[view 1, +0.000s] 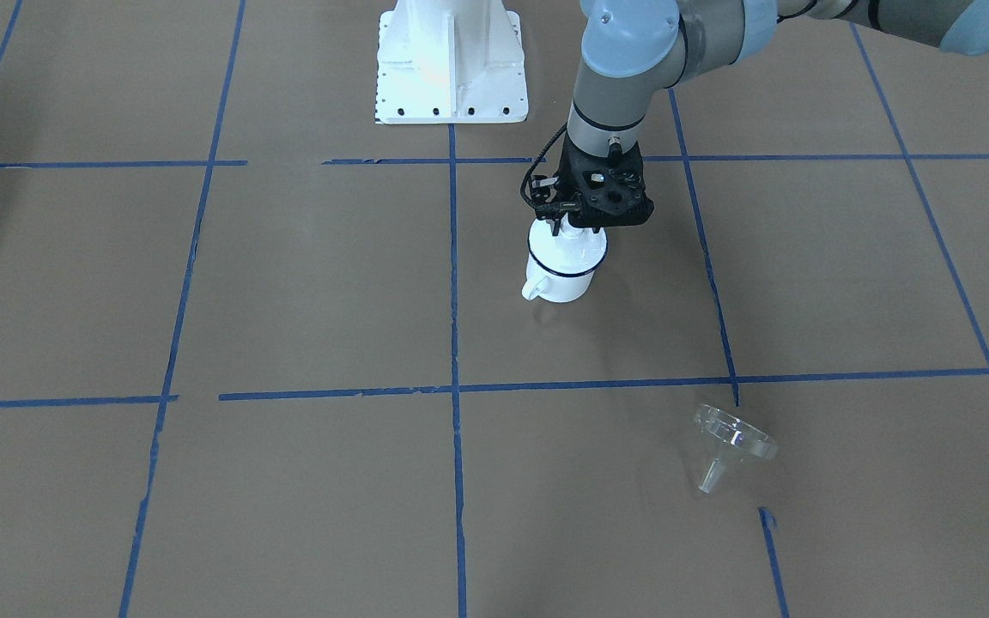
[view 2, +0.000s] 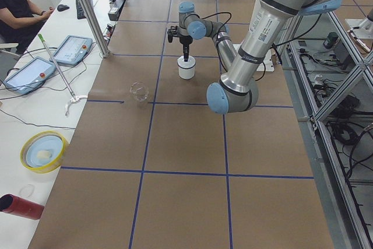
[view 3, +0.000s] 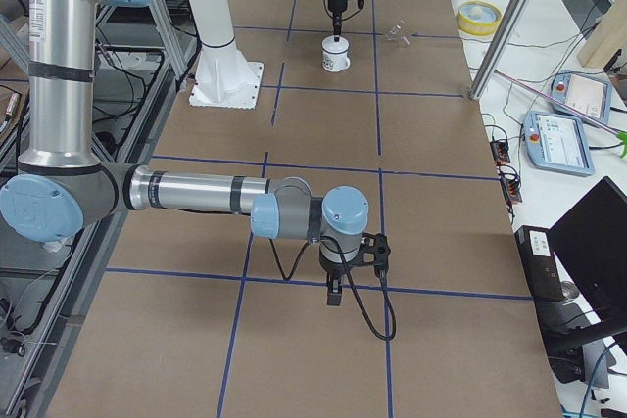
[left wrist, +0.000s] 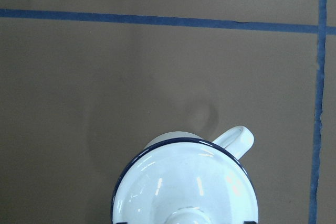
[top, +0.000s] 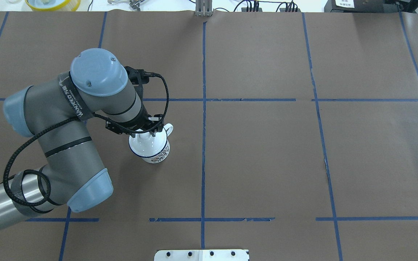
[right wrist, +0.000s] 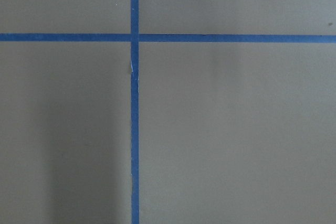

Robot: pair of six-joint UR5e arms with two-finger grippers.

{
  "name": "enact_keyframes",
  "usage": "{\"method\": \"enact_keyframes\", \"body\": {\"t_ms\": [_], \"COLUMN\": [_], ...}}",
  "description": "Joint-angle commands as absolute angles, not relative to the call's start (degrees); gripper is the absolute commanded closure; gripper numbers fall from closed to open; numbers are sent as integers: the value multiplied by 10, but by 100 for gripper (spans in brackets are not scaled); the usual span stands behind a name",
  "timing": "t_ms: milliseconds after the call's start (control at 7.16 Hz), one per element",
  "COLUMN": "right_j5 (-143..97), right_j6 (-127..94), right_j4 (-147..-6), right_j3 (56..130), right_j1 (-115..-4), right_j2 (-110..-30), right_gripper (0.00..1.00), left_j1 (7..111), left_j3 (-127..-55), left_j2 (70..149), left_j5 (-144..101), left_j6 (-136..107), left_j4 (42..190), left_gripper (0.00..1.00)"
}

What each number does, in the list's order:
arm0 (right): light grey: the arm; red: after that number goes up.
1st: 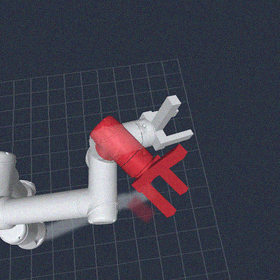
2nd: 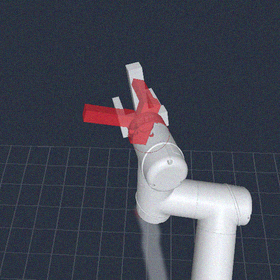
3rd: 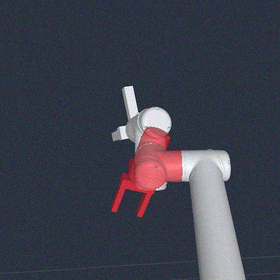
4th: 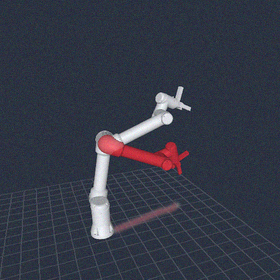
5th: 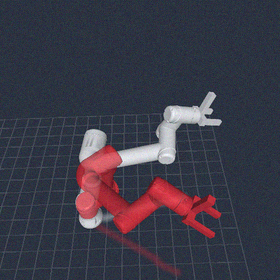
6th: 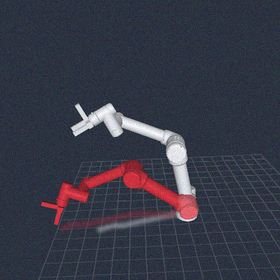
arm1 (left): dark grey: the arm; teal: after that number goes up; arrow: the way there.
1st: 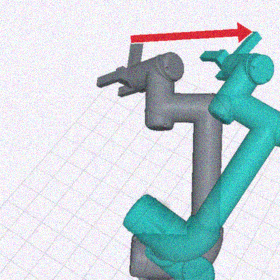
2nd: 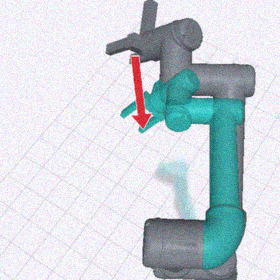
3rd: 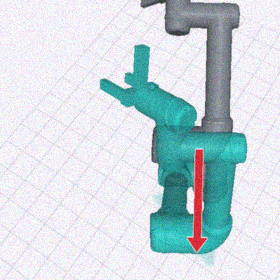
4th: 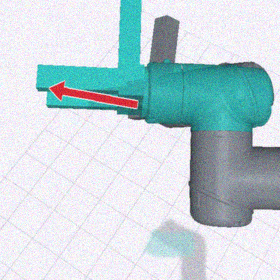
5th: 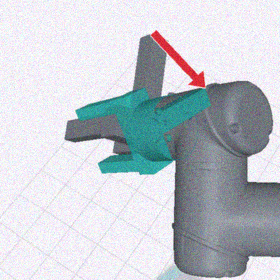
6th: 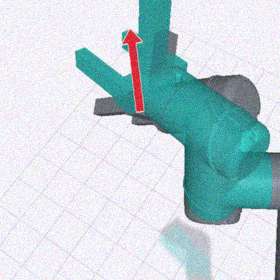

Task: Place funnel on cup
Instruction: 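Lower the left gripper and grasp the white lid's knob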

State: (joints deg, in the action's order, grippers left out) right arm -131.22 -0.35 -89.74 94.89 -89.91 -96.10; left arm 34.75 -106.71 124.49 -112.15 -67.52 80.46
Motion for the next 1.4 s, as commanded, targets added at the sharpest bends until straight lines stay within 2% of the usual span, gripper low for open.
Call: {"method": "enact_keyframes", "body": {"t_ms": [0,838,978,1118,1257], "right_j5": [-1312,-1312,-1312,-1312,-1312], "right_j6": [-4,-4,-4,-4,-4], "right_j4": [-897,-897,-897,-897,-897], "right_j3": [949,949,948,948,949], "right_j1": [-899,-899,-899,-899,-899], "right_j2": [-961,-961,-961,-962,-962], "right_gripper": [0,0,0,0,0], "left_j1": [347,340,340,340,341], "left_j3": [-1066,-1065,-1066,-1072,-1077], "left_j2": [1244,1248,1248,1248,1248], "left_j5": [-1121,-1122,-1122,-1121,-1120], "left_j6": [-674,-675,-675,-675,-675], "left_j4": [805,806,807,806,805], "left_gripper": [46,51,61,78,86]}}
